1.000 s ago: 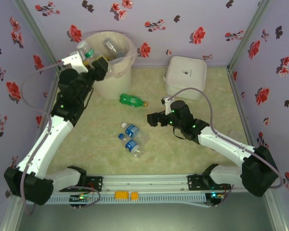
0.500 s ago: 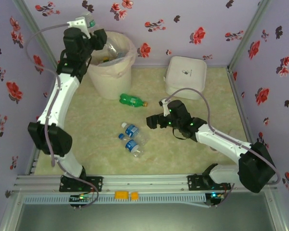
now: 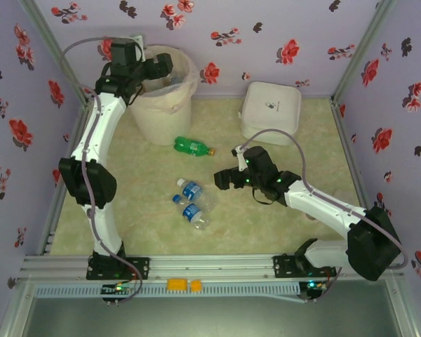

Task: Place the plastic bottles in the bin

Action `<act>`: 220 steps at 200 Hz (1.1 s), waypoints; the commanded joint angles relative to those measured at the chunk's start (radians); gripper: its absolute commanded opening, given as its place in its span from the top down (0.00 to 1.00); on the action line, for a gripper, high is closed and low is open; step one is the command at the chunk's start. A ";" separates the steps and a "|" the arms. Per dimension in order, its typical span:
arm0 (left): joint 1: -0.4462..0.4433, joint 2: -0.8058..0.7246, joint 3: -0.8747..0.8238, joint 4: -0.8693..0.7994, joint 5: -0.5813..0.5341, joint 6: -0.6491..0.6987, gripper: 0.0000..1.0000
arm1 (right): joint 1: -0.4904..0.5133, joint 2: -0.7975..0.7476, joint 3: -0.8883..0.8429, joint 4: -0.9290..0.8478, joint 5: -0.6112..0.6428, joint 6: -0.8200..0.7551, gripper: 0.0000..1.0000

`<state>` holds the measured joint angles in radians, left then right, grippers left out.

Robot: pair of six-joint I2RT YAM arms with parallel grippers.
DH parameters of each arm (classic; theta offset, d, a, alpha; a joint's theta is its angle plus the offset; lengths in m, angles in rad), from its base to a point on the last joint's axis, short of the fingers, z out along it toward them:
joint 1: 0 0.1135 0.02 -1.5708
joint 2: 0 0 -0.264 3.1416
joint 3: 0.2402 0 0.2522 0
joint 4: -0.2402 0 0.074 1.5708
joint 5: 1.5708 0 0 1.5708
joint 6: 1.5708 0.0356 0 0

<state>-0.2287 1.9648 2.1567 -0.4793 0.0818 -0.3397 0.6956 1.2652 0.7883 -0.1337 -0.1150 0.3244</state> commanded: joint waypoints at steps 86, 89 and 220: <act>-0.007 -0.625 -0.657 0.391 0.039 -0.074 0.00 | -0.028 0.279 0.306 -0.160 0.035 -0.209 0.00; -0.007 -0.651 -0.707 0.420 0.040 -0.083 0.00 | -0.031 0.292 0.319 -0.163 0.033 -0.216 0.00; -0.038 -1.132 -1.866 0.957 -0.007 -0.573 0.00 | -0.071 0.884 0.904 -0.299 -0.078 -0.493 0.00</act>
<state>-0.2592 0.8577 0.3828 0.3035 0.1047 -0.7650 0.6235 2.0731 1.5810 -0.3904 -0.1860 -0.1116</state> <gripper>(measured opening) 0.998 0.996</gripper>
